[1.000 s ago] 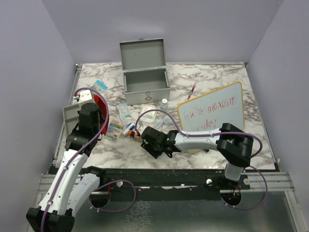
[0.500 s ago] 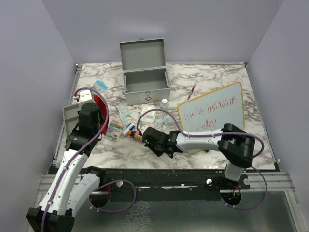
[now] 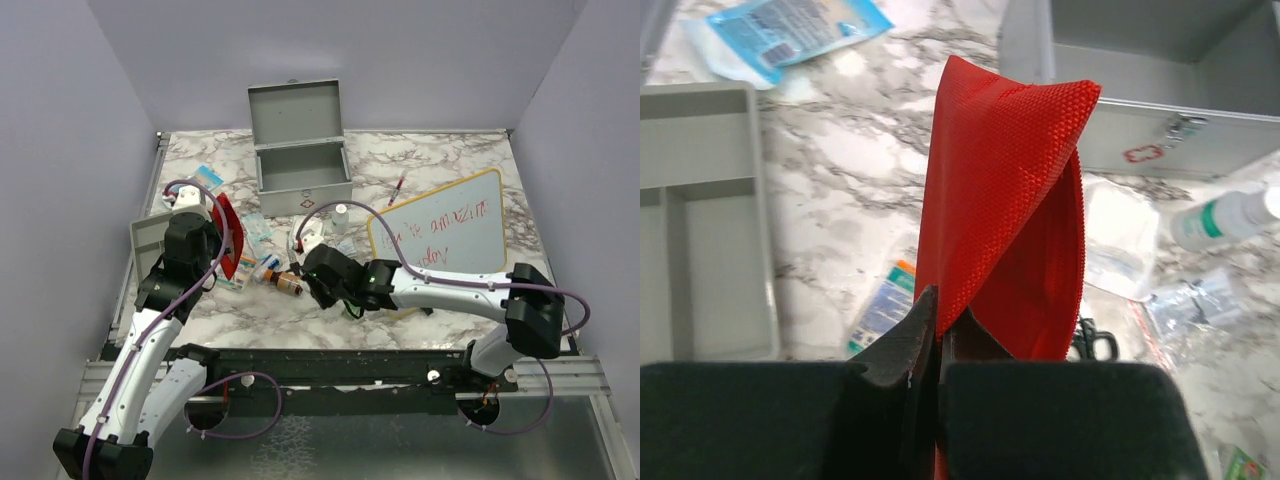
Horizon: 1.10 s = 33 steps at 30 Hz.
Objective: Organize the medicine kit
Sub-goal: Pick up the medical item at the center of the board, then place the medical item at the medicine pouch.
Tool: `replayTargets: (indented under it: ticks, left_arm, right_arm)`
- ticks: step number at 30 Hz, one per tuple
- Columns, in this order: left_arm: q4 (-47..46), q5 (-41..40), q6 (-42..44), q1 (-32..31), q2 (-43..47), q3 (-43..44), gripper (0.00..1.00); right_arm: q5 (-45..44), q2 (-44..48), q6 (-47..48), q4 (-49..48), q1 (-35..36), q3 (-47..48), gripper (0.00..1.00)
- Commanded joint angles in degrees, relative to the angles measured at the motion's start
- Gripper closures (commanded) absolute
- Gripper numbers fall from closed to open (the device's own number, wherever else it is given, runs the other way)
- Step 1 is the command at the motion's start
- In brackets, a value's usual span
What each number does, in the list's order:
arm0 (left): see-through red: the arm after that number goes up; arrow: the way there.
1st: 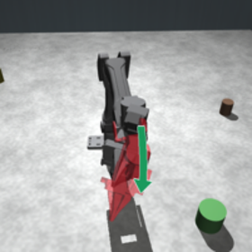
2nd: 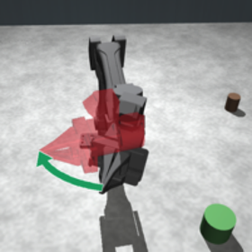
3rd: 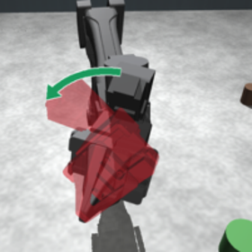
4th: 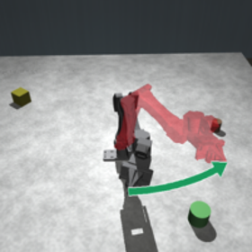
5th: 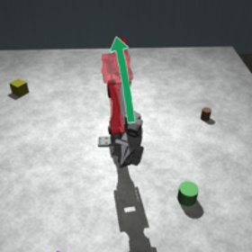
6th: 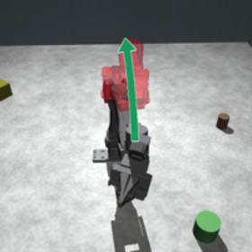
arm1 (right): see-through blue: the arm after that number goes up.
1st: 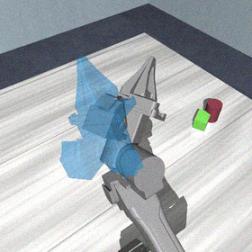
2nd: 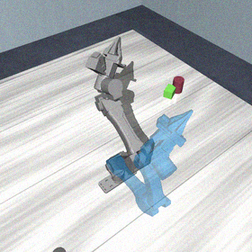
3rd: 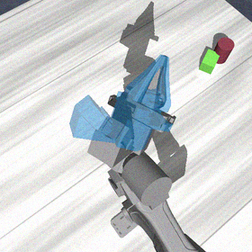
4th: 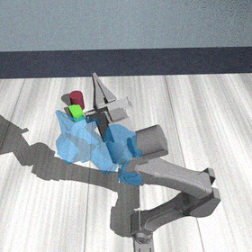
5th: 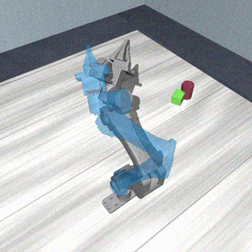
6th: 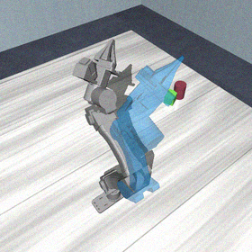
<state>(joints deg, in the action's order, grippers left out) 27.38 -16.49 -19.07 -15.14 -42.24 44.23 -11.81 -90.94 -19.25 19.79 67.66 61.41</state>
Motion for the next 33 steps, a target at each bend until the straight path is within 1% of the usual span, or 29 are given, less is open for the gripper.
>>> replayTargets:
  ticks: [1,4,7,14,20,28,31,33]
  left_arm:
    - [-3.3,13.5,-2.9,-0.3,-0.3,-0.7,1.0]
    - [-4.4,19.3,-5.6,-0.3,-0.9,-1.4,1.0]
    - [-5.3,22.1,-8.1,-0.3,-0.9,-1.6,1.0]
    - [-6.3,25.1,-10.8,-0.3,-1.2,-1.7,1.0]
    - [-6.5,26.7,-12.2,-0.3,-1.2,-1.7,1.0]
    - [-6.5,27.3,-12.4,-0.3,-1.5,-0.8,1.0]
    - [-5.9,28.0,-13.2,-0.3,-1.7,-0.4,1.0]
    - [-5.6,28.2,-13.4,-0.3,-1.8,-0.1,1.0]
  right_arm:
    - [-7.1,3.7,-9.1,1.6,0.0,6.4,0.99]
    - [-9.2,4.7,-13.4,-0.3,0.0,9.8,0.99]
    - [-10.0,5.3,-16.9,-4.4,0.0,12.0,0.98]
    - [-10.9,5.9,-24.2,-21.3,-0.1,10.6,0.96]
    - [-9.9,1.7,-26.9,-26.3,-0.8,12.9,0.96]
    - [-11.5,-4.3,-27.8,-25.6,-2.4,16.2,0.94]
    - [-13.4,-7.0,-28.3,-20.5,-2.9,19.3,0.93]
    - [-15.7,-8.4,-28.7,-15.8,-3.0,21.5,0.87]
